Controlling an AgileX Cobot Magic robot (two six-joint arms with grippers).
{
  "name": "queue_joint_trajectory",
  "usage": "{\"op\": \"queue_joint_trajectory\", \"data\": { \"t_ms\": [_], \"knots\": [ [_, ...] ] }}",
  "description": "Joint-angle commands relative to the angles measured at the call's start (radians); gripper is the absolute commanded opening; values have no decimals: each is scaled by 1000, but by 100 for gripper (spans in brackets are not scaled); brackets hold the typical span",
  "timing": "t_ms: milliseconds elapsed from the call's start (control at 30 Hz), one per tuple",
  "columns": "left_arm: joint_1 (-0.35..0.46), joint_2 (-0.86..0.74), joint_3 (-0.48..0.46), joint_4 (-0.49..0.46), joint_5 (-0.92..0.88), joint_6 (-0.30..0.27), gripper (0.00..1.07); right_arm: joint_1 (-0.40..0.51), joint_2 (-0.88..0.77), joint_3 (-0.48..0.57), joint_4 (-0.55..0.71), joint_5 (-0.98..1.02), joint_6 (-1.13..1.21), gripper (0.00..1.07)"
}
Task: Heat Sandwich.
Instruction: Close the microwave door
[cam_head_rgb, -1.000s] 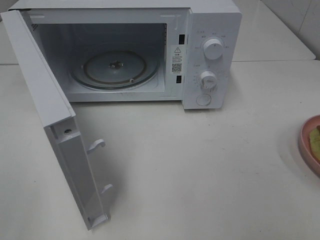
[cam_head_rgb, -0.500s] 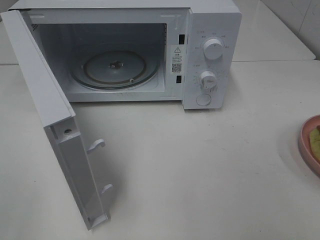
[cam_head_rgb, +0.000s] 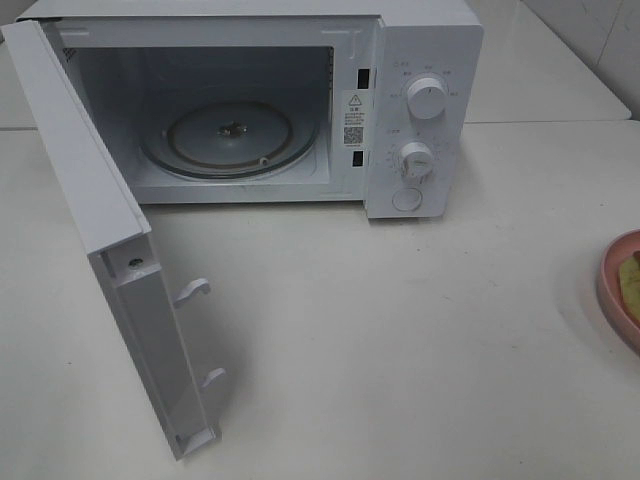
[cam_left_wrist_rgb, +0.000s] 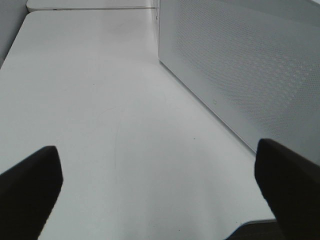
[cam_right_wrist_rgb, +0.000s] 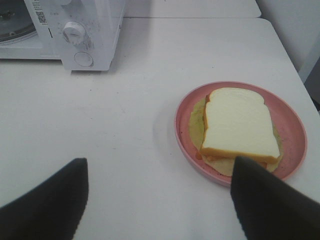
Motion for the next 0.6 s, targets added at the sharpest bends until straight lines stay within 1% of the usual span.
{"op": "queue_joint_trajectory", "data": {
  "t_ms": [33, 367, 500, 600],
  "knots": [
    [2, -5, 2, 2, -14, -9, 100, -7, -28, 1, 0, -10, -4, 76],
    [2, -3, -1, 2, -19, -9, 98, -7, -28, 1, 0, -10, -4, 76],
    [2, 35, -26, 2, -43, -9, 96, -7, -28, 1, 0, -10, -3, 76],
    [2, 106, -34, -6, -105, -9, 91, -7, -28, 1, 0, -10, -3, 76]
  ]
}}
